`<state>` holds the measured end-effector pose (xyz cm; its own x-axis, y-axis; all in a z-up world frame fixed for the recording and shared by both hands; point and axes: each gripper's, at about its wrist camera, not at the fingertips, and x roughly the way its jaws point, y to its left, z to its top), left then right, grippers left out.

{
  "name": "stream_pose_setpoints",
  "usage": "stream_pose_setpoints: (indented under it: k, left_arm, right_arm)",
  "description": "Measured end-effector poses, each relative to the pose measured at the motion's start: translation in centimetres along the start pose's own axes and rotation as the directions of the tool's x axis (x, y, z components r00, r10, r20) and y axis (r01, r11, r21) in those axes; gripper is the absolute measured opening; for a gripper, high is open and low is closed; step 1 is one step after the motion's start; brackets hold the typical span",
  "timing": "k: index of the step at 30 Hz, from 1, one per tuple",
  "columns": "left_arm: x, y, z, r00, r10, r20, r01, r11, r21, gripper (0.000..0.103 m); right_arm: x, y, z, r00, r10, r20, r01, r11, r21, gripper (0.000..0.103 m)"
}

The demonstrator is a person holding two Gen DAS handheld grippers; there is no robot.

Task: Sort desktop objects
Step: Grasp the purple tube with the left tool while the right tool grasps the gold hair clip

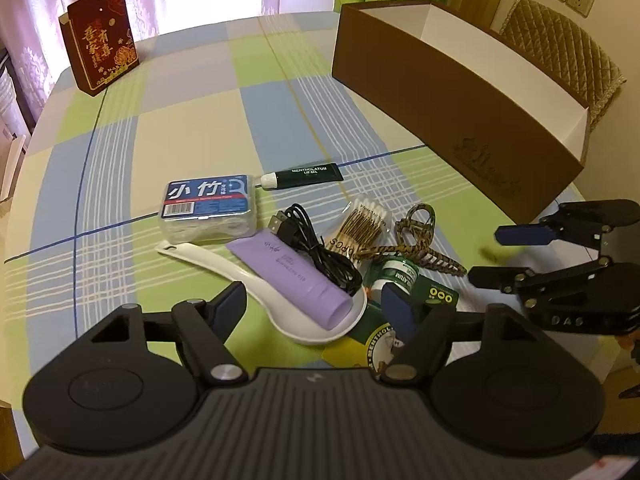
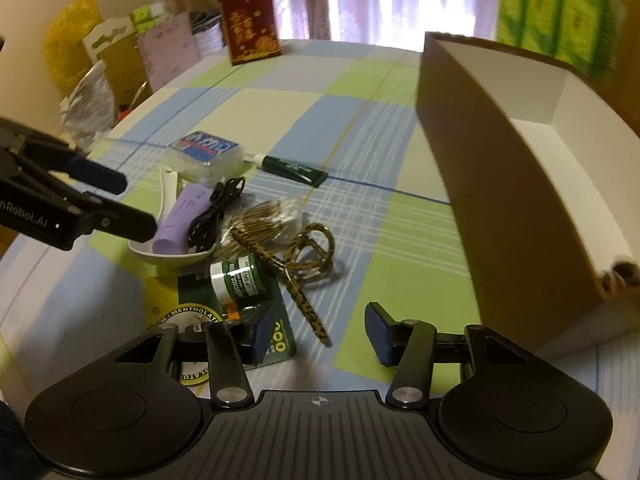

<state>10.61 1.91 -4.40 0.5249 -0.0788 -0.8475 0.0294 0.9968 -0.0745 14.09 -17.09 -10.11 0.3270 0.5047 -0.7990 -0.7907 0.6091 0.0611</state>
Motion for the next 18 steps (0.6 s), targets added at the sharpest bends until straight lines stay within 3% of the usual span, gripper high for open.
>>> stream_pose_setpoints:
  k: [7, 18]
  left_arm:
    - [1.3, 0.1, 0.4, 0.999, 0.007, -0.033, -0.008, 1.000, -0.015, 0.064]
    - [2.3, 0.3, 0.9, 0.998, 0.026, -0.056, -0.027, 0.999, -0.028, 0.063]
  right_arm:
    - [2.9, 0.3, 0.5, 1.000, 0.020, -0.017, -0.021, 0.997, -0.068, 0.043]
    - [4.6, 0.7, 1.3, 0.999, 0.003, 0.036, 0.005, 0.974, -0.227, 0.045]
